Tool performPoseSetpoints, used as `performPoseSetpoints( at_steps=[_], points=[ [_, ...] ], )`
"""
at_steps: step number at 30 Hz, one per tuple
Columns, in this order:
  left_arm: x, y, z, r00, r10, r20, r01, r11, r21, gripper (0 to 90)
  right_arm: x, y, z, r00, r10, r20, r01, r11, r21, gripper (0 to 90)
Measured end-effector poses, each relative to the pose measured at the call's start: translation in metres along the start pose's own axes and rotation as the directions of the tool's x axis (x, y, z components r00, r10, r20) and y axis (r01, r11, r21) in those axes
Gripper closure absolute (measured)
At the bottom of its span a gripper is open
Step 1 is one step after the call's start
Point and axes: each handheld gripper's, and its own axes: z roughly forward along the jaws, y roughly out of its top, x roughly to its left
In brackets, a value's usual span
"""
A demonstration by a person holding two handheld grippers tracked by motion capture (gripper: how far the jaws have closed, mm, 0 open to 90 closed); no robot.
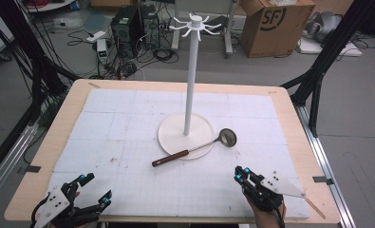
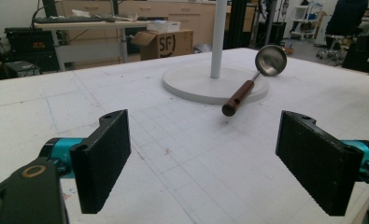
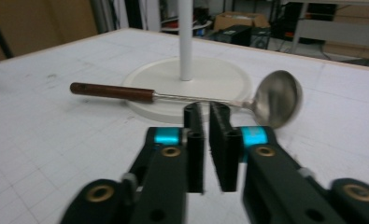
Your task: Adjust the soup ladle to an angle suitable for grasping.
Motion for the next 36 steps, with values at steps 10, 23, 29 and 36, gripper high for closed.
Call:
performPoseSetpoints(
  at_steps=[10,23,29,36],
  points=[
    [-0.001,0.0,0.003,1.0,-0.002,0.005,0.002,1.0,0.002,18.6,-0.005,0.028,0.064,0.999,0.004,-0.044,0.001,0.992,0.127,89.8],
    [0.0,-0.001,0.004,1.0,-0.003,0.009,0.003,1.0,0.006,18.8,-0.019,0.054,0.131,0.9992,0.007,-0.039,0.003,0.969,0.246,89.8],
    [0.0,-0.001,0.003,0.9999,-0.009,0.01,0.008,1.0,0.004,18.8,-0.026,0.051,0.164,0.9995,0.01,-0.029,0.0,0.942,0.336,89.8],
    [0.001,-0.001,0.003,0.9998,-0.013,0.016,0.013,0.9999,0.006,18.9,-0.034,0.043,0.175,0.9983,0.047,-0.035,-0.03,0.917,0.398,89.8]
  ],
)
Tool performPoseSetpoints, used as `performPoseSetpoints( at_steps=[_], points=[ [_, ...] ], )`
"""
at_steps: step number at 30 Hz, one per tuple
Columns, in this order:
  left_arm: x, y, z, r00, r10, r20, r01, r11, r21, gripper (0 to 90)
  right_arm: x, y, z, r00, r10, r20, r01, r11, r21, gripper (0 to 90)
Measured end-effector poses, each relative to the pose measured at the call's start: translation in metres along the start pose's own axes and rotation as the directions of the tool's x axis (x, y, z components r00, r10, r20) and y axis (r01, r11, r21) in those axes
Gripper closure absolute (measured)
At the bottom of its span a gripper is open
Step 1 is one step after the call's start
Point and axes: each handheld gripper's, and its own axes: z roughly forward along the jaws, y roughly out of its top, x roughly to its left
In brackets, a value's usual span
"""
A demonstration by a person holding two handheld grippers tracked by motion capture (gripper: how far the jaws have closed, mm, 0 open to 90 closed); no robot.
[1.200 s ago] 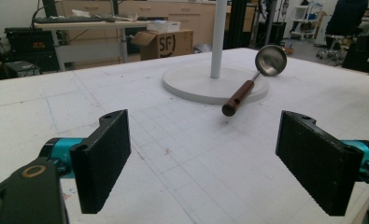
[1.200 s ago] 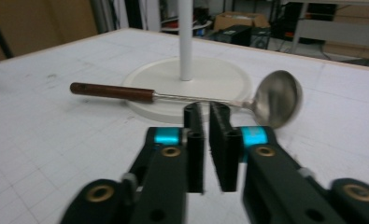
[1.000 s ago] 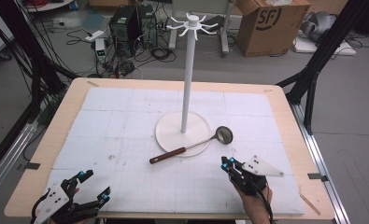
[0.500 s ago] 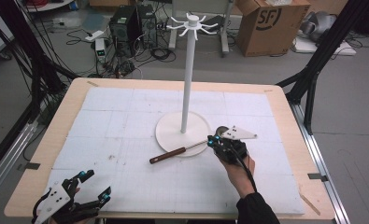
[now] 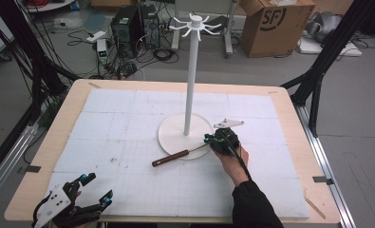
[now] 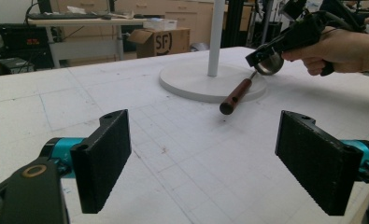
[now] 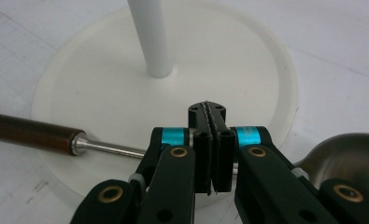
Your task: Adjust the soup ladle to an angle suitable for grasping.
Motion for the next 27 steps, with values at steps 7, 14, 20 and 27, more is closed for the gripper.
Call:
performPoseSetpoints(
  at_steps=[7,14,20,27],
  points=[
    [0.0,0.0,0.0,1.0,0.0,0.0,0.0,1.0,-0.001,19.0,-0.001,-0.003,0.005,0.9998,0.006,-0.021,-0.005,0.999,0.042,89.7],
    [-0.001,0.0,-0.001,1.0,0.001,0.001,-0.001,1.0,-0.002,19.1,-0.002,-0.004,0.003,0.9984,0.024,-0.051,-0.022,0.999,0.045,89.7],
    [-0.001,0.0,0.0,1.0,0.001,0.001,-0.001,1.0,-0.002,19.1,-0.005,-0.008,0.002,0.9949,0.054,-0.086,-0.05,0.998,0.048,89.7],
    [-0.001,0.0,0.0,1.0,0.005,0.001,-0.005,1.0,0.003,19.1,-0.01,-0.017,0.0,0.9909,0.077,-0.11,-0.071,0.996,0.056,89.7]
  ],
)
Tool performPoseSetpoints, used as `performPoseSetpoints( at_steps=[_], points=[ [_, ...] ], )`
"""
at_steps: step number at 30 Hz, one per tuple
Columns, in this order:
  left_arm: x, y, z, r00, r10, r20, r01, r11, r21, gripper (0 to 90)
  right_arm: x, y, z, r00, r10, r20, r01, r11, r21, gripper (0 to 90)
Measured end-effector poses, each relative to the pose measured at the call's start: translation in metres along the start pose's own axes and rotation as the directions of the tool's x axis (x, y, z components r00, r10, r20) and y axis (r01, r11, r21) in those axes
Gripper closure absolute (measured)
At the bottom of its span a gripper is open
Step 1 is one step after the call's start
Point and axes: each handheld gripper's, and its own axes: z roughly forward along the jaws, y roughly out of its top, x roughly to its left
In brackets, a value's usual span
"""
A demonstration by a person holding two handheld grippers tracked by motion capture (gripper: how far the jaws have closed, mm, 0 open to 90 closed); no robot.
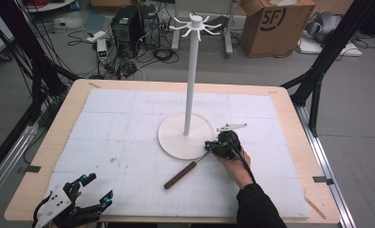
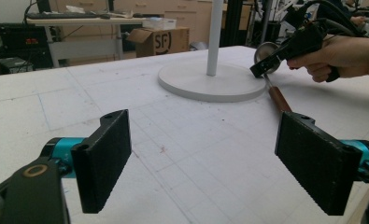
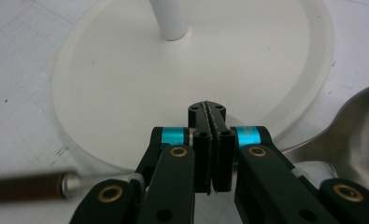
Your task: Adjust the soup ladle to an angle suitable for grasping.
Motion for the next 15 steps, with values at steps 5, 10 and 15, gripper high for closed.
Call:
performPoseSetpoints(
  at_steps=[5,10,15],
  points=[
    [0.0,0.0,0.001,1.0,-0.002,0.001,0.002,1.0,0.001,19.1,-0.002,-0.005,-0.006,0.9999,0.01,0.0,-0.01,1.0,-0.018,89.7],
    [-0.001,0.0,0.001,1.0,0.002,0.001,-0.002,1.0,0.003,19.2,-0.002,-0.007,-0.01,0.9999,0.001,0.017,0.0,1.0,-0.019,89.7],
    [-0.001,0.0,0.001,1.0,0.001,0.002,-0.001,1.0,0.006,19.3,-0.005,-0.007,-0.011,0.9975,-0.012,0.069,0.014,1.0,-0.018,89.7]
  ],
)
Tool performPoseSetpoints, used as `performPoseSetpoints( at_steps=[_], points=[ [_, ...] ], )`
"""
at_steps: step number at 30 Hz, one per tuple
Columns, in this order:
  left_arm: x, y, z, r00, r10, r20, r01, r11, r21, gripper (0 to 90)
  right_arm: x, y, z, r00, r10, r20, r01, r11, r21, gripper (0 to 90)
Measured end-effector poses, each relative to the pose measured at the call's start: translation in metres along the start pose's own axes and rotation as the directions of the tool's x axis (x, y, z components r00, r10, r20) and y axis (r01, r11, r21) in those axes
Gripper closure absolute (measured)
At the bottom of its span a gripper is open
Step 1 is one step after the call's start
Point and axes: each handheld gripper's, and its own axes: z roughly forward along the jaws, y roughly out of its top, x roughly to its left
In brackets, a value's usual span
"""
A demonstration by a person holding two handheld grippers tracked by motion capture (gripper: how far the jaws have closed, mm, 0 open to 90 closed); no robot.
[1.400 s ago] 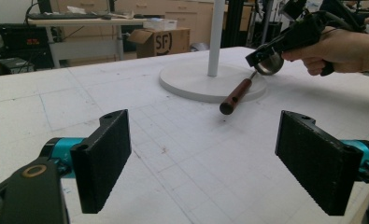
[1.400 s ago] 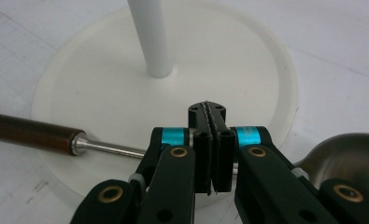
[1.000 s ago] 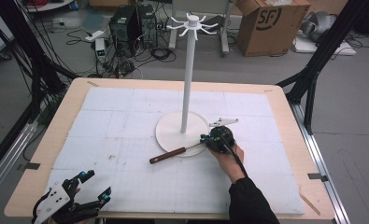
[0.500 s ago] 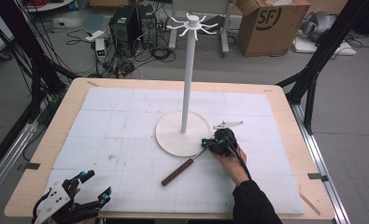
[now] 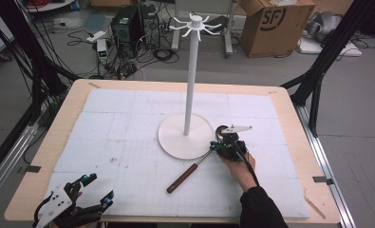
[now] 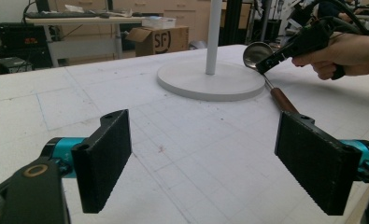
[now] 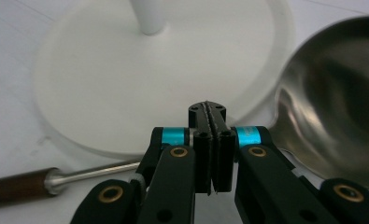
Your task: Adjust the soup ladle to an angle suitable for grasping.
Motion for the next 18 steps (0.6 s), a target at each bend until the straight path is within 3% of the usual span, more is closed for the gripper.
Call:
performPoseSetpoints(
  at_steps=[12,16,18],
  points=[
    [0.0001,0.0,-0.0005,1.0,0.001,0.001,-0.001,1.0,-0.003,19.4,-0.0034,0.0009,-0.0008,0.9993,0.026,0.028,-0.026,0.999,0.02,89.9],
    [-0.0007,0.0002,-0.0003,1.0,0.0,0.002,0.0,1.0,-0.003,19.4,0.0008,0.0065,0.0022,0.9984,-0.016,0.054,0.012,0.998,0.062,89.8],
    [-0.0009,0.0003,-0.0004,1.0,0.002,0.003,-0.002,1.0,-0.004,19.4,0.0001,0.0078,0.0024,0.9985,-0.015,0.054,0.011,0.997,0.07,89.9]
  ],
)
